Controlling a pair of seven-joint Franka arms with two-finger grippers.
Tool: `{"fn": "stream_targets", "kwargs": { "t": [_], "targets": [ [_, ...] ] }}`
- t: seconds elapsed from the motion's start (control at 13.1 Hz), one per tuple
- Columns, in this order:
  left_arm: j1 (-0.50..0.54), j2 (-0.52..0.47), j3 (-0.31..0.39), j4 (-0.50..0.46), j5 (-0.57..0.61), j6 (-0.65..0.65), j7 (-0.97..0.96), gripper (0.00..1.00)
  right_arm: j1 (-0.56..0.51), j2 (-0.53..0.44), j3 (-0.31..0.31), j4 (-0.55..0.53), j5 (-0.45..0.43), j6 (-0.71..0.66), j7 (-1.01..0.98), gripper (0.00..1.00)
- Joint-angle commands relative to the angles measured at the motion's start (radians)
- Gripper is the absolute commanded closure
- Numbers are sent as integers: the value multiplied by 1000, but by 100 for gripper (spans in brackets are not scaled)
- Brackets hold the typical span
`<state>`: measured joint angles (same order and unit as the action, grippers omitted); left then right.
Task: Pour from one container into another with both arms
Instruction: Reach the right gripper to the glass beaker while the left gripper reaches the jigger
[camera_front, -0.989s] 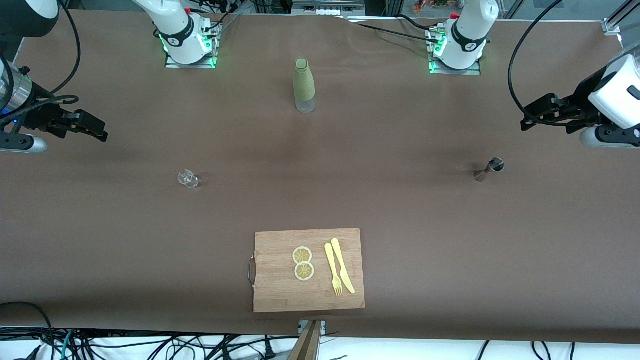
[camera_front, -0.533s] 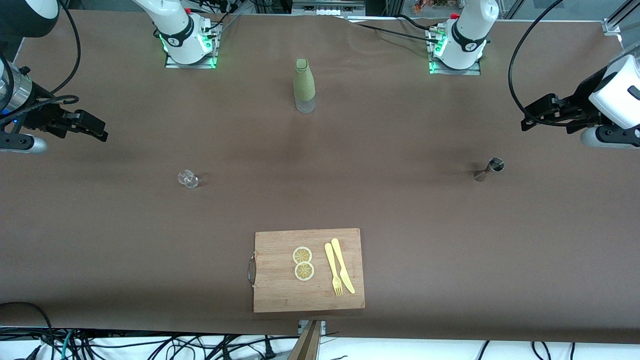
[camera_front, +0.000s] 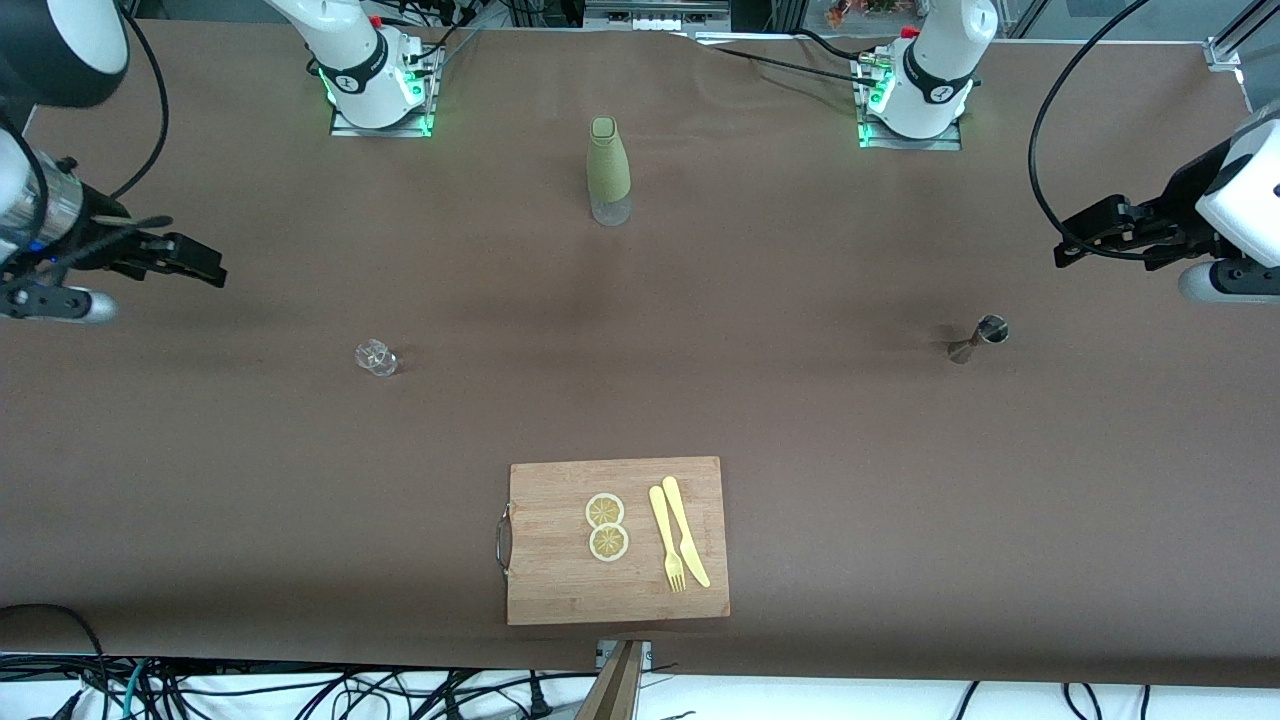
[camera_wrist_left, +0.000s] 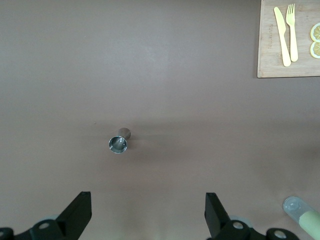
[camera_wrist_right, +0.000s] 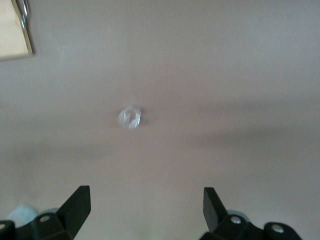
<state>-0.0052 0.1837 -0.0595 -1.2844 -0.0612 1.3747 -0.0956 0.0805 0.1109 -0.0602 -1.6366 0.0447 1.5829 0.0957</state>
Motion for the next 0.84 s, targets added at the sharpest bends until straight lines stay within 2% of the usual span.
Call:
{"fn": "stream_targets", "kwargs": {
  "t": [0.0,0.08,0.23,0.38,0.61,0.76],
  "targets": [
    [8,6,79,-21,12,-8,199,0,-24,18,-10,15,99,-58,-37,0],
    [8,8,133,-42,8,-8,334,0,-43,35,-15,24,127,-72,-59,0],
    [10,20,232,-70,-75,-8,581,0,-51,45,-13,24,159,-72,-201,0],
    [11,39,326,-110,-155,-8,817,0,-96,70,-12,26,164,-63,-411,0],
    [17,81,489,-214,-337,-3,1206,0,-136,116,-13,24,178,-60,-711,0],
    [37,117,524,-257,-414,-3,1426,0,-172,174,-13,24,214,-43,-909,0]
  ]
}}
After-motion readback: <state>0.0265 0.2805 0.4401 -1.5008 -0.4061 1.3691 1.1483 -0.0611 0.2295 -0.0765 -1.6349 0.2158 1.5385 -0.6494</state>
